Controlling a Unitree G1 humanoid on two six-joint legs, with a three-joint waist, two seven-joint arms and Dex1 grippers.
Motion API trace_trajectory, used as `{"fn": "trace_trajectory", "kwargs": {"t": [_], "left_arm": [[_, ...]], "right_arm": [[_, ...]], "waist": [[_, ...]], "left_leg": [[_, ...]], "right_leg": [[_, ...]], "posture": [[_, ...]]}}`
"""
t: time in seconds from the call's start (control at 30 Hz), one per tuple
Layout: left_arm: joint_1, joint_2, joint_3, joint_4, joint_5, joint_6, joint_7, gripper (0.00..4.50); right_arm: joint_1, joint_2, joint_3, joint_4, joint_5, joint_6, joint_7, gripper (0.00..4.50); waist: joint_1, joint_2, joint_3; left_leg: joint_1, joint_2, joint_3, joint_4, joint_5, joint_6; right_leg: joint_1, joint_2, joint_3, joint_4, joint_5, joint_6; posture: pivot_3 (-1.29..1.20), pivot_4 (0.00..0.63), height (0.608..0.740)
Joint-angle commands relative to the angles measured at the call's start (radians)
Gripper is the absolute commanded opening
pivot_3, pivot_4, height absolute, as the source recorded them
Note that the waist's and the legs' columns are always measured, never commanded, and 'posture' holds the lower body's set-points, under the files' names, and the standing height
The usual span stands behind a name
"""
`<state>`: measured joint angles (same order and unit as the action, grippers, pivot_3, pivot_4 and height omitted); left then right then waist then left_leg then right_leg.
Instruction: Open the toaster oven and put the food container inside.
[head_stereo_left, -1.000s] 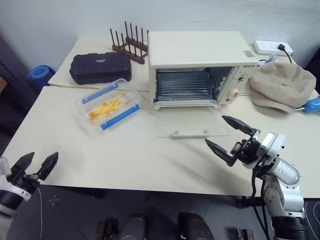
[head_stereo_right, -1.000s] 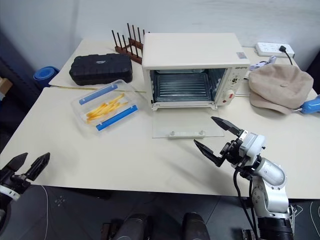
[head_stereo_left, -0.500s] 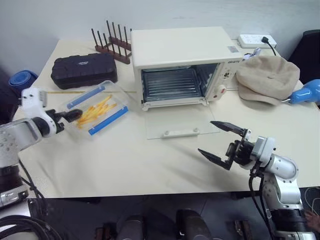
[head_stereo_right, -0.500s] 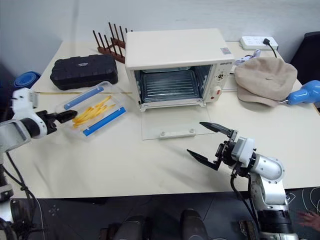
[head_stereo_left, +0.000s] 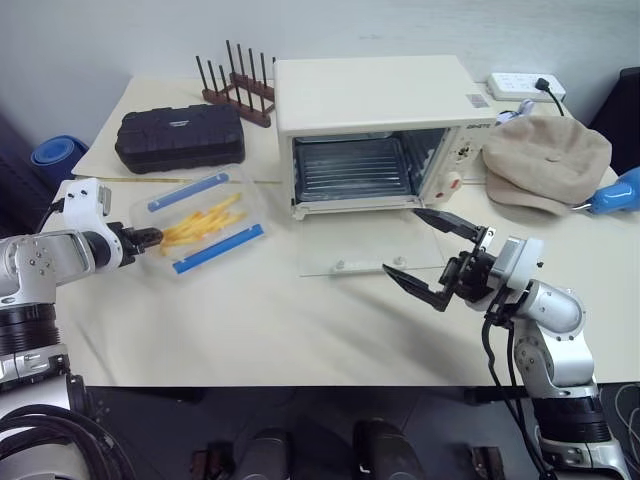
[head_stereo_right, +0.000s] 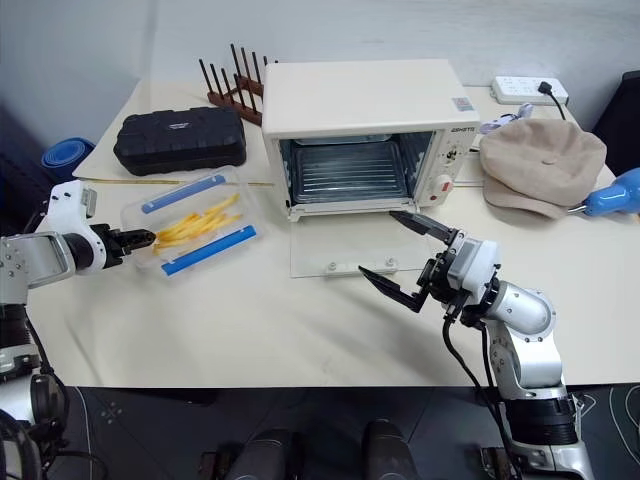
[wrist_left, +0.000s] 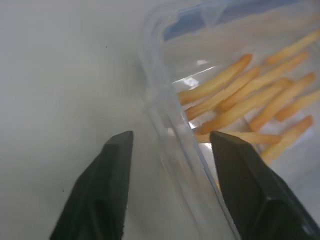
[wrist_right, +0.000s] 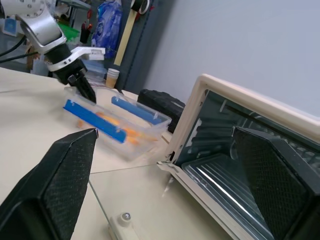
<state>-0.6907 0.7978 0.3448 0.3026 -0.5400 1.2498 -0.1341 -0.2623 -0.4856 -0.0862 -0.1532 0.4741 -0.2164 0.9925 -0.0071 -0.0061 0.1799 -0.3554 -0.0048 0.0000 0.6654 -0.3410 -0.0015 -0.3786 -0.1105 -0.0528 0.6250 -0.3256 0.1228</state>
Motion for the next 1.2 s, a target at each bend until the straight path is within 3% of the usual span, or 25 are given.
{"fn": "trace_trajectory", "kwargs": {"t": [0.03,0.2,0.33,0.43,0.67,0.83,0.93,1.1,1.2], "left_arm": [[-0.032,0.033,0.034,0.004,0.025,-0.02,-0.027,1.35],[-0.025,0.138,-0.017,-0.061,0.004,0.008,-0.182,0.07],[-0.05,0.196,-0.072,-0.182,-0.062,0.113,-0.303,0.07],[-0.086,0.16,-0.135,-0.26,-0.068,0.201,-0.296,0.07],[-0.219,-0.194,-0.128,-0.328,-0.026,0.281,-0.148,0.07],[-0.285,-0.411,-0.134,-0.259,0.042,0.215,-0.044,0.07],[-0.308,-0.503,-0.128,-0.218,0.081,0.153,0.009,0.07],[-0.298,-0.558,-0.181,-0.185,0.124,0.065,0.017,0.07],[-0.309,-0.622,-0.138,-0.154,0.127,-0.02,0.049,0.94]], "right_arm": [[-0.012,-0.013,-0.013,-0.062,0.027,0.023,-0.015,4.5],[0.028,-0.041,-0.039,-0.114,0.062,0.083,-0.02,4.5],[0.099,-0.088,-0.101,-0.145,0.089,0.118,-0.024,4.5],[0.155,-0.124,-0.139,-0.155,0.094,0.128,-0.011,4.5],[0.259,-0.158,-0.185,-0.196,0.092,0.174,-0.033,4.5],[0.311,-0.145,-0.202,-0.258,0.096,0.204,-0.075,4.5],[0.349,-0.135,-0.207,-0.303,0.096,0.223,-0.111,4.5],[0.4,-0.116,-0.202,-0.351,0.088,0.239,-0.158,4.5],[0.418,-0.104,-0.195,-0.36,0.083,0.233,-0.17,4.5]], "waist": [[0.001,0.0,0.0],[0.002,-0.002,0.001],[0.008,-0.002,0.001],[0.02,-0.002,0.001],[0.03,-0.003,0.002],[0.024,-0.003,0.002],[0.028,-0.003,0.002],[0.032,-0.003,0.002],[0.036,-0.003,0.002]], "left_leg": [[0.0,0.0,0.0,0.0,0.0,0.0],[-0.001,0.0,0.0,0.0,0.0,0.0],[-0.003,-0.001,-0.001,0.0,0.0,0.0],[-0.005,-0.003,-0.004,0.001,0.0,0.002],[-0.006,-0.003,-0.004,0.004,0.0,0.002],[-0.006,-0.001,0.0,0.003,0.001,0.001],[-0.006,-0.001,0.001,0.003,0.001,0.001],[-0.006,-0.001,0.001,0.005,0.001,0.001],[-0.006,-0.002,0.0,0.008,0.001,0.001]], "right_leg": [[0.0,0.0,0.0,0.0,0.0,0.0],[-0.001,0.0,0.0,0.0,0.0,0.0],[-0.003,-0.002,0.0,0.0,0.0,0.0],[-0.002,-0.003,0.001,0.0,0.0,0.0],[0.0,-0.001,0.0,0.0,0.0,0.0],[-0.003,0.001,0.0,0.0,0.0,0.001],[-0.004,0.002,0.001,0.001,0.0,0.001],[-0.004,0.001,0.001,0.001,0.001,0.001],[-0.002,0.001,0.001,0.001,0.001,0.001]], "posture": [[0.0,0.15,0.74],[0.0,0.15,0.74],[0.0,0.15,0.74],[0.0,0.15,0.74],[0.0,0.15,0.74],[0.0,0.15,0.74],[0.0,0.15,0.74],[0.0,0.15,0.74],[0.0,0.15,0.74]]}}
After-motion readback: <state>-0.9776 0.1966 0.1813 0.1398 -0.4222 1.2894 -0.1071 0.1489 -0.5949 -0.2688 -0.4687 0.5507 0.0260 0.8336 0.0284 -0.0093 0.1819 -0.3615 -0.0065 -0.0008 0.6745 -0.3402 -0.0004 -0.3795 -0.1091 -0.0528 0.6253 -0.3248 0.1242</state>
